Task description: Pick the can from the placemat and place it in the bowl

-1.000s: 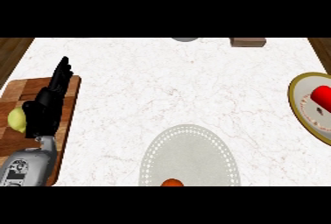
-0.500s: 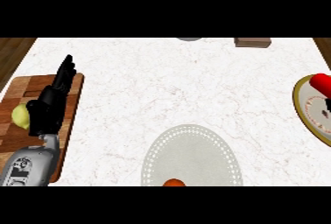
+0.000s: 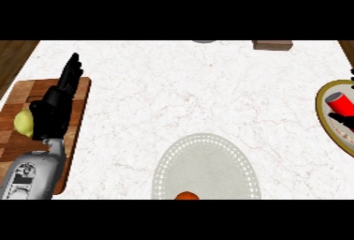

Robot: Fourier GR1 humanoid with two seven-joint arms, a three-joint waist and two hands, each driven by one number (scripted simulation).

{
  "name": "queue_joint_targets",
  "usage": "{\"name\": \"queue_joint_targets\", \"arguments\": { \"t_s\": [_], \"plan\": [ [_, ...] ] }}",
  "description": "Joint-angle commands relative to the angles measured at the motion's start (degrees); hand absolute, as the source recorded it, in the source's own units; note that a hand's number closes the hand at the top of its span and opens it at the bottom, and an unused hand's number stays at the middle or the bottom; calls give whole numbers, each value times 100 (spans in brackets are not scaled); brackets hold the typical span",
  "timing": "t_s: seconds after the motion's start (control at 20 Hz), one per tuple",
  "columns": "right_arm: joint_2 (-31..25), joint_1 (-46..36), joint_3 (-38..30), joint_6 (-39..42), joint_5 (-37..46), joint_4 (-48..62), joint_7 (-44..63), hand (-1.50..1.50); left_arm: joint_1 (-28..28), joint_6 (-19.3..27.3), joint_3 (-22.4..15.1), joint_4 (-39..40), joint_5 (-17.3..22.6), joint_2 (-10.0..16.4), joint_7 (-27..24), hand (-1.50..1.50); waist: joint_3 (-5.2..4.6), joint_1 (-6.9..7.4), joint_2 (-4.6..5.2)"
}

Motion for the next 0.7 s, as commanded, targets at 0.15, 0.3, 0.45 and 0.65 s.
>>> {"name": "queue_joint_targets", "arguments": {
  "t_s": [0.15,0.3,0.45,0.65],
  "plan": [
    [-190,-487,-478,620,-403,766,-605,-150,-57,-28,68,61,34,-9,-19,0,-1,-21,3],
    [-539,-580,-675,1015,-563,974,-573,-150,-33,-53,70,53,6,24,-52,0,-1,-31,5],
    [-719,-401,-792,1514,-680,1205,-646,-150,-10,31,39,-41,-66,-32,150,0,-2,-85,-14],
    [-1415,-34,-978,2500,-868,1309,-924,-150,77,-137,267,-209,116,186,182,0,1,-135,-44]
  ]
}}
